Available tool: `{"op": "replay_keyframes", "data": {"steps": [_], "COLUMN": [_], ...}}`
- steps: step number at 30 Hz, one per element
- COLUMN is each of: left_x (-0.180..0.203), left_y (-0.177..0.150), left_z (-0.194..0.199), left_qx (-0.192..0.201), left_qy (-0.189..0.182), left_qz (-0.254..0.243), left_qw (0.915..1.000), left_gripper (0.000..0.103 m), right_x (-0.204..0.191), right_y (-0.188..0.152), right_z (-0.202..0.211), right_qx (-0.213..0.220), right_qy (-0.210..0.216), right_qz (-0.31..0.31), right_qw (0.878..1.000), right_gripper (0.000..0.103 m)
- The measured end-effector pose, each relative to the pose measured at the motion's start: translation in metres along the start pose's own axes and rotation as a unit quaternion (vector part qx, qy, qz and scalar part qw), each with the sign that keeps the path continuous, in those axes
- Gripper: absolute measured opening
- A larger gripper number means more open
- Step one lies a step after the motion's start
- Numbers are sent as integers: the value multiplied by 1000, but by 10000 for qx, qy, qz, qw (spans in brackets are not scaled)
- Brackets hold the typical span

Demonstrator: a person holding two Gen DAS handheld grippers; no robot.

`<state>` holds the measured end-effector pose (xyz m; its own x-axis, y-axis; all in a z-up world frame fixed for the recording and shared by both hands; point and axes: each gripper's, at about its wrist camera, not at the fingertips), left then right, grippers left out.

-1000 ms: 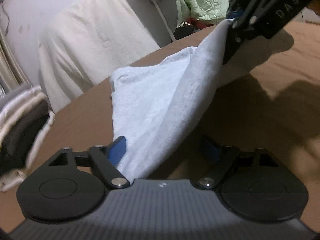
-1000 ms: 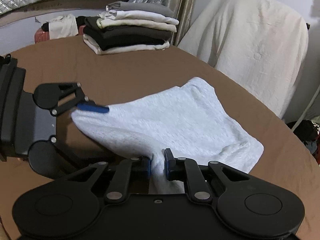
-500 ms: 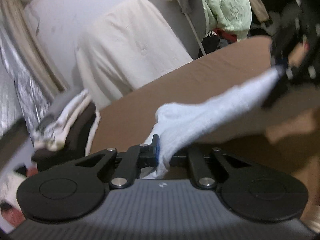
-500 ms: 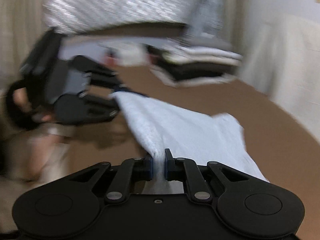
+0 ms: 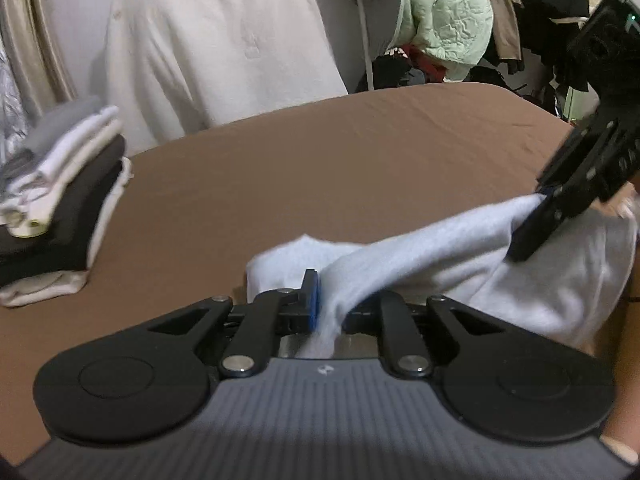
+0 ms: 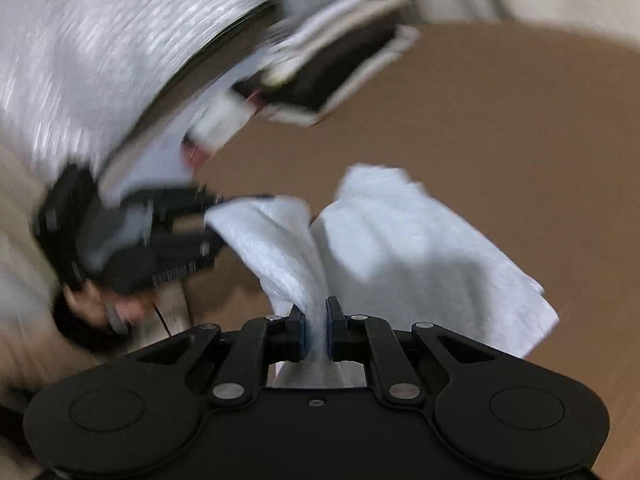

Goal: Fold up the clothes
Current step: 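Fold the shirt bundle over with both grippers and pinch it flat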

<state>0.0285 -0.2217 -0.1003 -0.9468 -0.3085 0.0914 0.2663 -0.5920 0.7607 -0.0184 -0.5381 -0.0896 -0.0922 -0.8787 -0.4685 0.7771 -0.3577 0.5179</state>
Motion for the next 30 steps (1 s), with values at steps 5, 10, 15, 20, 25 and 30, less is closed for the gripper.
{"op": "replay_keyframes", "data": {"steps": [5, 10, 15, 20, 25, 30], "left_x": [-84, -103, -120, -113, -103, -84], "left_y": [-13, -39, -45, -50, -43, -29], "left_z": [-72, -86, -83, -70, -56, -11], "left_qx": [-23, 406, 598, 751, 865, 1192], "left_qy": [-771, -1179, -1445, -1421, -1262, -1271], "left_qz": [1501, 1903, 2316, 2324, 2097, 1568], "left_qw": [9857, 9738, 9602, 9592, 9657, 9721], "left_gripper": [28, 28, 29, 29, 12, 15], "right_x": [80, 130, 122, 93, 66, 69], "right_y": [14, -24, -39, -52, -43, -42], "right_z": [-50, -66, -39, -20, -19, -4], "right_qx": [-208, -325, 311, 587, 770, 1152], "right_qy": [256, 654, 1023, 846, -228, -395], "right_qz": [-1882, -3200, -3448, -3122, -2130, -1932], "right_qw": [9816, 9446, 9326, 9444, 9738, 9736], "right_gripper": [18, 33, 52, 60, 14, 12]}}
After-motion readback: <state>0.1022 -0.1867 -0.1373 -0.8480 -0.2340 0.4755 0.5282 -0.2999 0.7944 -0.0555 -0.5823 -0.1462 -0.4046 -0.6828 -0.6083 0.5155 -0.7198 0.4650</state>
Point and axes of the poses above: each gripper's, at about its wrist camera, not at the fingertips, and z roughly against the way its jaws point, x to its right, y to its top, and after that the axes turned 13 degrees about -y, right-handed
